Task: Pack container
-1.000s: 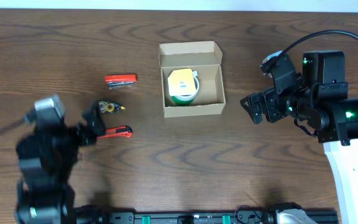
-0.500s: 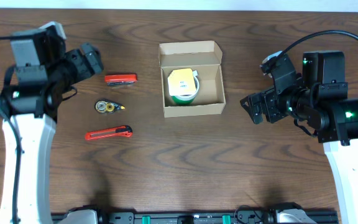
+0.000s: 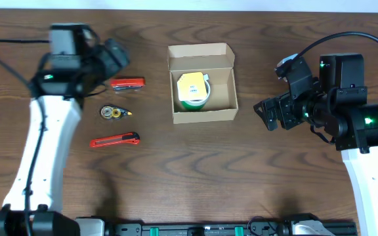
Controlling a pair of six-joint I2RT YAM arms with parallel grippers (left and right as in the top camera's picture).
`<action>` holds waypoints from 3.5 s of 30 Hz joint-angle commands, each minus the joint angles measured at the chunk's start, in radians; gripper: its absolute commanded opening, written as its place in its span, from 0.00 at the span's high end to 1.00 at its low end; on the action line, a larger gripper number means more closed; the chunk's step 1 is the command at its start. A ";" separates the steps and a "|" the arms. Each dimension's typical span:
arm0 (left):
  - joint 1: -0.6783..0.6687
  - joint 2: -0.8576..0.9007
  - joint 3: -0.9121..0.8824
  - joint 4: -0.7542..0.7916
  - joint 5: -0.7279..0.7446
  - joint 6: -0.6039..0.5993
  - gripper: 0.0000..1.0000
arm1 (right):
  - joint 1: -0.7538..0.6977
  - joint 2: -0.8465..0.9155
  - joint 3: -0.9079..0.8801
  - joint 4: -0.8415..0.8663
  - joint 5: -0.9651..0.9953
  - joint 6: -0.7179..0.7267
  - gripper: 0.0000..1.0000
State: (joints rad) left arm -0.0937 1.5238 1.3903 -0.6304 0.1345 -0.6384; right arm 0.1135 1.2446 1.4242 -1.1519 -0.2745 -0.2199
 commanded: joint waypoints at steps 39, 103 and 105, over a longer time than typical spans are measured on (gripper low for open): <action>-0.047 0.745 0.456 -0.277 -0.112 -0.536 0.02 | -0.001 -0.006 0.002 0.000 -0.010 -0.013 0.01; -0.247 0.448 0.500 -0.325 -0.147 -0.249 0.95 | -0.001 -0.006 0.002 0.000 -0.010 -0.013 0.01; -0.303 0.421 0.500 -0.308 -0.133 -0.182 0.94 | -0.001 -0.006 0.002 0.000 -0.010 -0.013 0.01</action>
State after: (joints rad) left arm -0.3290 1.9930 1.8664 -0.9463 0.0074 -0.9619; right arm 0.1135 1.2446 1.4242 -1.1519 -0.2741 -0.2199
